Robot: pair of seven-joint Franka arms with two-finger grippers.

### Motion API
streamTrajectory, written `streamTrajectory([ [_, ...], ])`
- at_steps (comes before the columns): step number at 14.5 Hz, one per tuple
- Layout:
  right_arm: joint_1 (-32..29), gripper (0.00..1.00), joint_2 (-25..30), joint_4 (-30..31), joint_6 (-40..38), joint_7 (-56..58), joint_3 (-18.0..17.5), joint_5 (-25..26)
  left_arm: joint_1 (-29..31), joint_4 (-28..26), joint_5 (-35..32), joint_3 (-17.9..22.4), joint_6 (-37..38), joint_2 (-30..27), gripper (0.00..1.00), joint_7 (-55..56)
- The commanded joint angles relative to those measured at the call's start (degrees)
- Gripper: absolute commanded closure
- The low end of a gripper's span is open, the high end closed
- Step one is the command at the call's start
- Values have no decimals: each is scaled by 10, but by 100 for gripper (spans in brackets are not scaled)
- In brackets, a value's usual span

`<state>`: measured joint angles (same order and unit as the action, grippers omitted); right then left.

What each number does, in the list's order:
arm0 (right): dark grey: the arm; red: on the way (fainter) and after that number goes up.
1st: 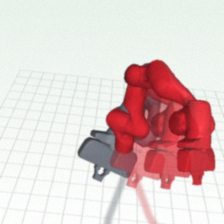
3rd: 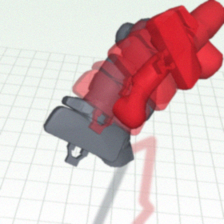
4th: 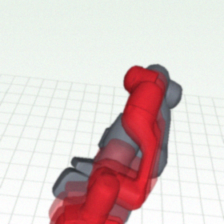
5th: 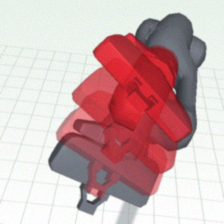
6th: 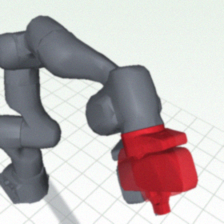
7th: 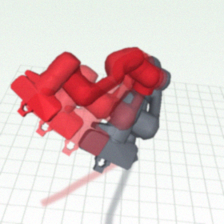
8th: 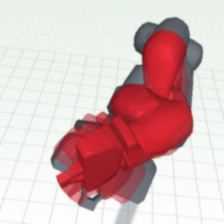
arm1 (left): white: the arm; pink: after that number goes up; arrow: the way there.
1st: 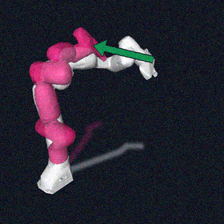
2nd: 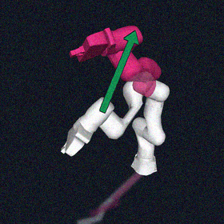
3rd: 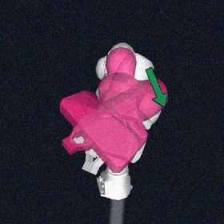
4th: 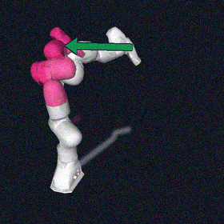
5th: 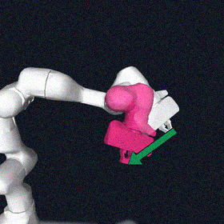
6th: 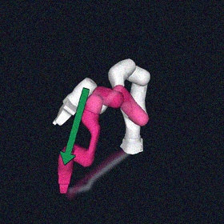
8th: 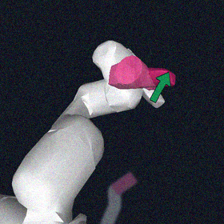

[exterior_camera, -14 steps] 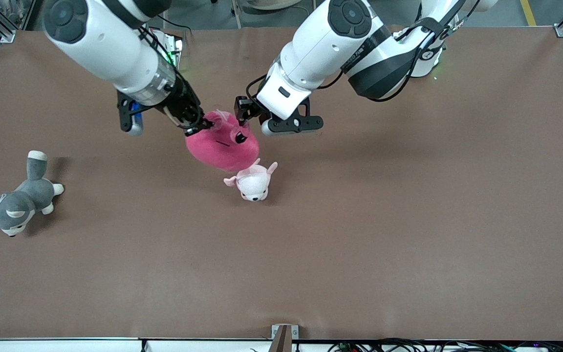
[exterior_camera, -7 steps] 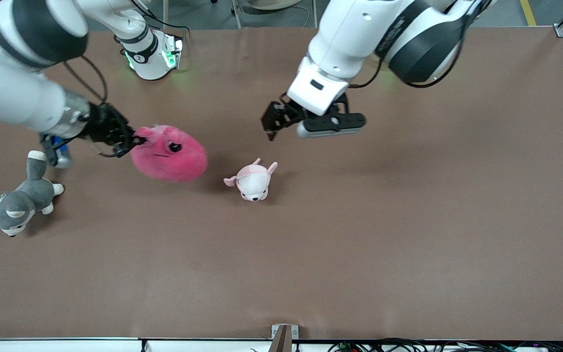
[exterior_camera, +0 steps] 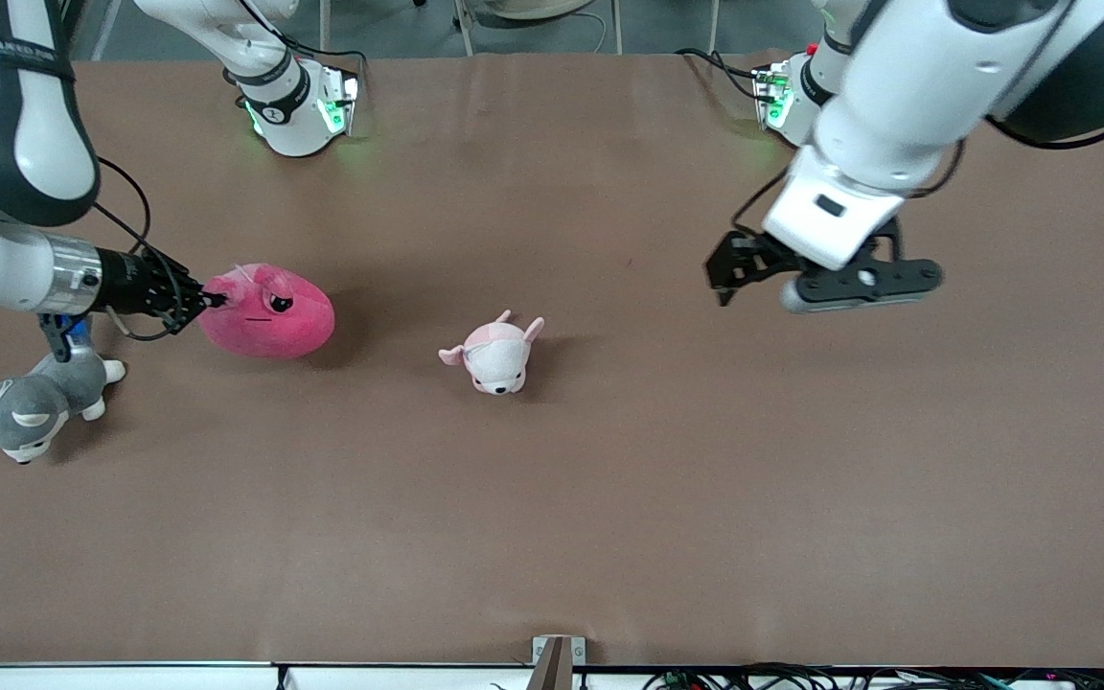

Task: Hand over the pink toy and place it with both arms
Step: 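Carry the pink plush with the right gripper while the left gripper withdraws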

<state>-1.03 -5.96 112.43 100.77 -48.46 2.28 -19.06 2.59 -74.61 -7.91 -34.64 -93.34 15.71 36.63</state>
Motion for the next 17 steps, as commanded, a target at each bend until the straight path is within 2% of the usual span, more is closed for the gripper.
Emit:
streamTrajectory([
  [1,-4,98,2,38,40,32,-9,-18,53,-12,-2,-6,52,-31,0,-73],
  [5,-34,85,-38,38,51,98,-9,-19,143,-44,24,-6,82,-80,0,-166],
  [6,-38,72,-46,37,58,116,-9,-19,159,-53,29,-7,82,-87,0,-184],
  [7,-42,53,-51,37,65,140,-9,-19,173,-64,31,-6,82,-101,0,-203],
  [9,-43,0,-57,32,86,174,-8,-17,197,-95,39,-5,80,-131,0,-231],
  [13,-44,0,-76,-29,89,239,-8,9,252,-139,77,-3,70,-172,0,-306],
  [15,-42,0,-79,-66,87,301,-8,76,256,-181,82,-1,43,-201,0,-308],
  [17,-41,0,-79,-98,85,373,-9,128,259,-186,111,18,28,-206,0,-309],
])
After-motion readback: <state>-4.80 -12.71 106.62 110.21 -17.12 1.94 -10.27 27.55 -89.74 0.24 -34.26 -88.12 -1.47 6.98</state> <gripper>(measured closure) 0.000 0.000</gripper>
